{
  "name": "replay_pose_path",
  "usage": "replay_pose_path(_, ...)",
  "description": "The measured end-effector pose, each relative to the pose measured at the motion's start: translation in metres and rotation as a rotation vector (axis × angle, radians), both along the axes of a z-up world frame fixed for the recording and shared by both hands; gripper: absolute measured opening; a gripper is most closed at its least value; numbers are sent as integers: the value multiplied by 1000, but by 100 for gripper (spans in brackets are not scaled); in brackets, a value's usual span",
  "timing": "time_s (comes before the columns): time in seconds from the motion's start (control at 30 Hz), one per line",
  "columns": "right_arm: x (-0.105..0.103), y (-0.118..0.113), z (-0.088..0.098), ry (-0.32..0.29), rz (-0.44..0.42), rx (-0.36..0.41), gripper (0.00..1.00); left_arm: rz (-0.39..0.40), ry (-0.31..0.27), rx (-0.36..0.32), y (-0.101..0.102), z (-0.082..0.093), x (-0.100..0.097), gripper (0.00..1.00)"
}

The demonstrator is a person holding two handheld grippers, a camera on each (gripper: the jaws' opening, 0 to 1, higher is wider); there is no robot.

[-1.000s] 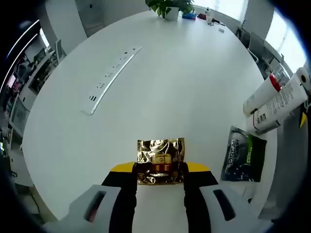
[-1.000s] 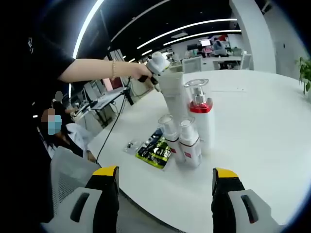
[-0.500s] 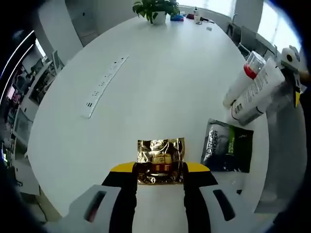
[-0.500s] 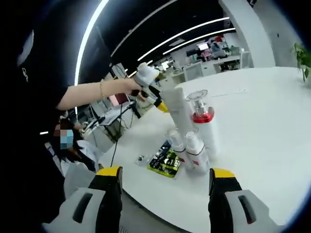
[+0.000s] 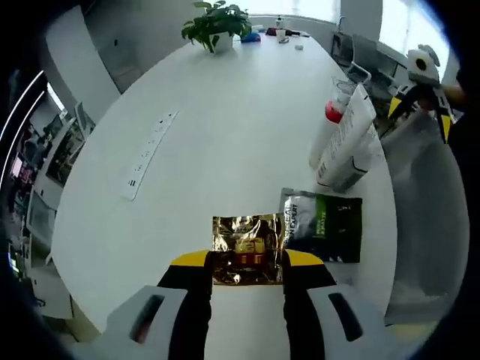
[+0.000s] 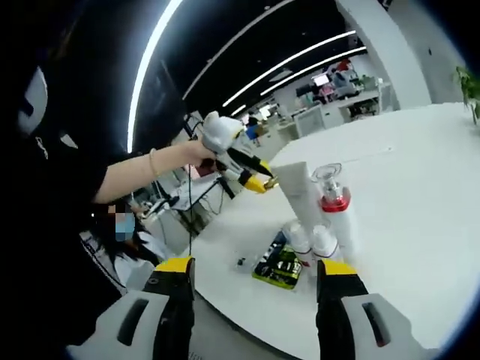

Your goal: Arrange the skincare products in the storage area until every visible bottle or jar stands upright without overlapping.

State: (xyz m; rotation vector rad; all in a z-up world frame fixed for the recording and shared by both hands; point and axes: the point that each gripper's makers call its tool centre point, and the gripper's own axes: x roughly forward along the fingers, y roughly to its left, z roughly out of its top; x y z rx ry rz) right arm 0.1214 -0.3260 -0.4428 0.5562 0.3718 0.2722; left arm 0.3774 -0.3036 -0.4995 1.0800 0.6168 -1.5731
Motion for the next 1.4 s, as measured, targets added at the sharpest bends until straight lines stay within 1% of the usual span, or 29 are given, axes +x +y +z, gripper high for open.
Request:
replay_pose_path(0.03, 2, 0, 4, -16, -1, -6, 65, -12, -12, 4, 3, 2, -5, 36)
replay_pose_path(0.07, 3, 1, 7, -26, -2, -2, 65, -18, -11, 3, 6, 6, -13, 36)
replay_pose_path(0.13, 5, 5, 10, -29, 7, 14, 64, -26, 6, -19, 9, 13, -27, 36)
replay_pose_path(0.2, 5, 7, 11, -31, 13, 17, 64, -38, 7, -27, 12, 18, -34, 36)
replay_pose_path(0.27, 5, 9, 12, -25, 18, 24, 61, -55, -4, -27, 16, 21, -40, 36)
replay_pose_path(0.3, 5, 11, 12, -24, 17, 37, 60, -65, -8, -30, 18, 25, -48, 36)
replay_pose_path(0.37, 6, 13, 15, -32, 21, 51, 57, -76, -9, -38, 20, 29, -54, 36)
replay_pose_path(0.43, 8, 17, 18, -40, 25, 63, 54, -96, -23, -48, 21, 34, -63, 36)
replay_pose_path(0.5, 12, 23, 20, -42, 38, 77, 53, -121, -36, -46, 24, 37, -74, 36)
replay_pose_path(0.67, 20, 34, 21, -46, 63, 89, 49, -155, -28, -61, 27, 42, -94, 36)
replay_pose_path(0.77, 23, 38, 20, -46, 70, 104, 46, -165, -28, -68, 28, 44, -101, 36)
replay_pose_path(0.9, 32, 41, 20, -39, 74, 153, 44, -179, -30, -79, 34, 51, -112, 36)
replay_pose_path(1.07, 45, 39, 19, -34, 72, 172, 40, -188, -29, -94, 39, 56, -125, 36)
replay_pose_path(1.13, 50, 42, 19, -31, 70, 185, 38, -191, -33, -96, 40, 56, -127, 36)
replay_pose_path(1.17, 52, 44, 20, -32, 70, 189, 38, -194, -35, -96, 43, 57, -133, 36)
replay_pose_path(1.23, 54, 48, 20, -28, 70, 199, 37, -197, -37, -100, 44, 58, -137, 36)
replay_pose_path(1.3, 56, 50, 19, -21, 68, 214, 36, -201, -36, -104, 45, 59, -138, 36)
replay_pose_path(1.4, 60, 51, 18, -10, 56, 267, 36, -207, -38, -109, 45, 61, -141, 36)
